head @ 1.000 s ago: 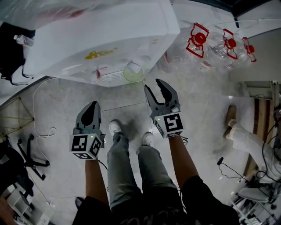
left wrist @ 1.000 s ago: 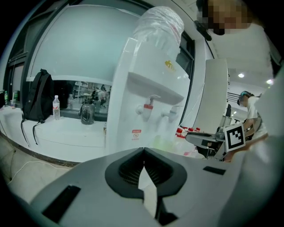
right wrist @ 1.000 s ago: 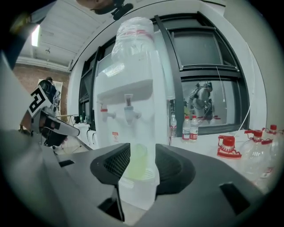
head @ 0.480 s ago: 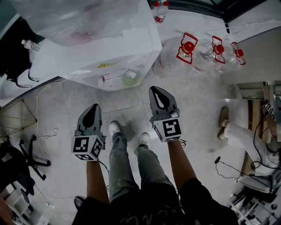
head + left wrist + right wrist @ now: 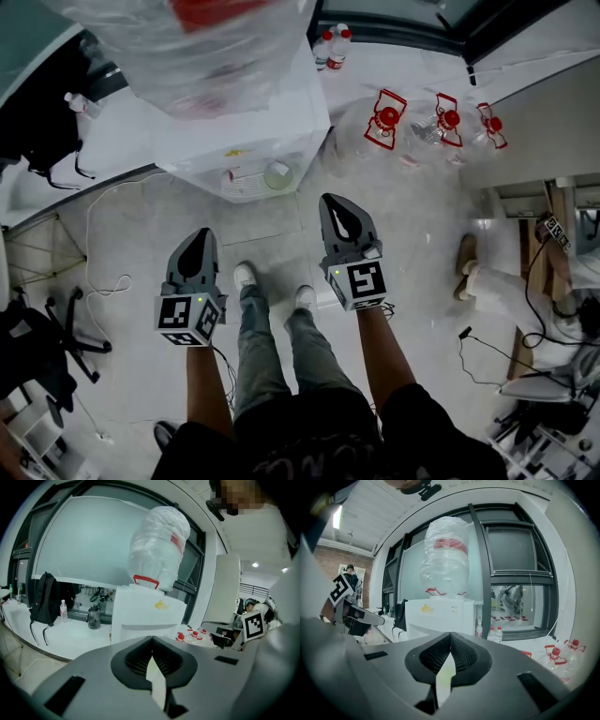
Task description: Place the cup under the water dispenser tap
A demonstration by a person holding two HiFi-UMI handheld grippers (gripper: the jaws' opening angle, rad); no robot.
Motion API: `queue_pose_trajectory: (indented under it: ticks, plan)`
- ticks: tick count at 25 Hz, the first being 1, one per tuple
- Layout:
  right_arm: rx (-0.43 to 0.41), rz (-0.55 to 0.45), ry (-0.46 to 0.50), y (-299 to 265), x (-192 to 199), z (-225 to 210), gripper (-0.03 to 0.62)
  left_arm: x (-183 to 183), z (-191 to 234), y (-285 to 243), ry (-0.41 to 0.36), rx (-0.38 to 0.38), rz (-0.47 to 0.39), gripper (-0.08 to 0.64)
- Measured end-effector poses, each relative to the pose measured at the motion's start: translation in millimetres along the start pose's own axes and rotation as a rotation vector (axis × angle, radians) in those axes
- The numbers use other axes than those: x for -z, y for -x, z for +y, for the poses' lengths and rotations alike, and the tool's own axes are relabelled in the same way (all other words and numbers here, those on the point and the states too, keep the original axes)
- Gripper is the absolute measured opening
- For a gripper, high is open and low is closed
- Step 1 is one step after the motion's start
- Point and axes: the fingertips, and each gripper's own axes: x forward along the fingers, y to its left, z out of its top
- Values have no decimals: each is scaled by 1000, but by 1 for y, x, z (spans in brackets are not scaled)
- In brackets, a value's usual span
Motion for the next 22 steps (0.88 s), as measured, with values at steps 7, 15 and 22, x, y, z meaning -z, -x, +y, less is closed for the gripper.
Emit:
queue_pose_trajectory:
  ticks: [7, 15, 22]
  plan:
    - [-5, 4, 18, 22, -42, 6, 12, -35, -12, 25, -7, -7, -28, 9]
    - [7, -50, 9, 39, -83, 6, 12, -72, -24, 40, -29, -7, -71, 9]
    - [-4, -71, 7, 54, -112, 9, 12, -105, -39, 51, -94, -4, -99, 9]
